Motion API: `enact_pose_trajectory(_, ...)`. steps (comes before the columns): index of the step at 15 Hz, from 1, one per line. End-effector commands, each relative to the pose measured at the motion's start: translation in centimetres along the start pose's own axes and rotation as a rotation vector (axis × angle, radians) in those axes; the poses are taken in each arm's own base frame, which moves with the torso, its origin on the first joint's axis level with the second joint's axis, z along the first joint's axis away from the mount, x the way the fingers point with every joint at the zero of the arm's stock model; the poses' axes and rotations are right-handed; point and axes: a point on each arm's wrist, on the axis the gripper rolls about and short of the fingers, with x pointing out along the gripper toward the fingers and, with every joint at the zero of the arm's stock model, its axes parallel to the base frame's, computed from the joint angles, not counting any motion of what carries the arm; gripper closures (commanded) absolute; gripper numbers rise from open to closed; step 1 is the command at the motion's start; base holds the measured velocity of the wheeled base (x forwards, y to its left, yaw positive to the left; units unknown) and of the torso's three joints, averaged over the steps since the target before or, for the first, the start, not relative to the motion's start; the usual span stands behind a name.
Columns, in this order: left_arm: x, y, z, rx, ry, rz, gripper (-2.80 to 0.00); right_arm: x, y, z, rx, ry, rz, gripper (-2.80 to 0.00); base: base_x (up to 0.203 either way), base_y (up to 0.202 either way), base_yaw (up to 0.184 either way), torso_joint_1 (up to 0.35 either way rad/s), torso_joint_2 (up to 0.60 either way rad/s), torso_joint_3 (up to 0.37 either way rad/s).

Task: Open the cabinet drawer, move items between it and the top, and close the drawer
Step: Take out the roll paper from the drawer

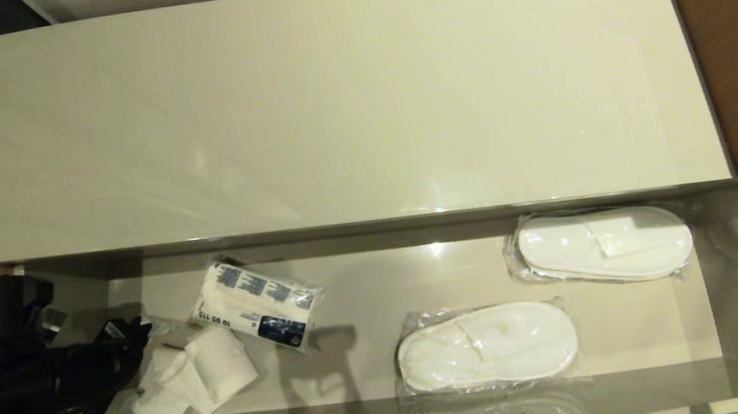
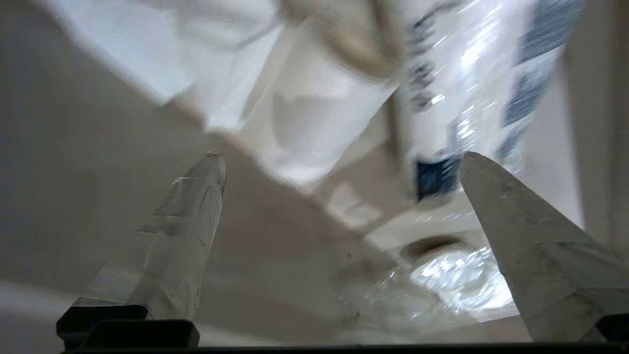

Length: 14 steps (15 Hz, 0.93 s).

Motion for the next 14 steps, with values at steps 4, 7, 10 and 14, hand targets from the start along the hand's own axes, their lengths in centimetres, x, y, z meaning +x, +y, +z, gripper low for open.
enact_pose_trajectory(4,1.4,1.2,0.4,-0.038,0.018,0.033,-2.80,0.0,0.0,0.0,0.000,0.004,0.000,0.00,0.000,0.000,0.000,0.000,0.00,0.000)
enact_pose_trajectory(7,1.4,1.1,0.5,-0.032,0.008,0.023,-2.80,0.0,0.0,0.0,0.001,0.003,0.001,0.00,0.000,0.000,0.000,0.000,0.00,0.000)
enact_pose_trajectory(10,1.9,1.3,0.6,-0.035,0.012,0.027,-2.80,0.0,0.0,-0.1,0.002,0.004,0.000,0.00,0.000,0.000,0.000,0.000,0.00,0.000)
enact_pose_trajectory(14,2.8,1.1,1.0,-0.011,0.008,0.029,-2.80,0.0,0.0,-0.1,0.002,0.004,0.002,0.00,0.000,0.000,0.000,0.000,0.00,0.000)
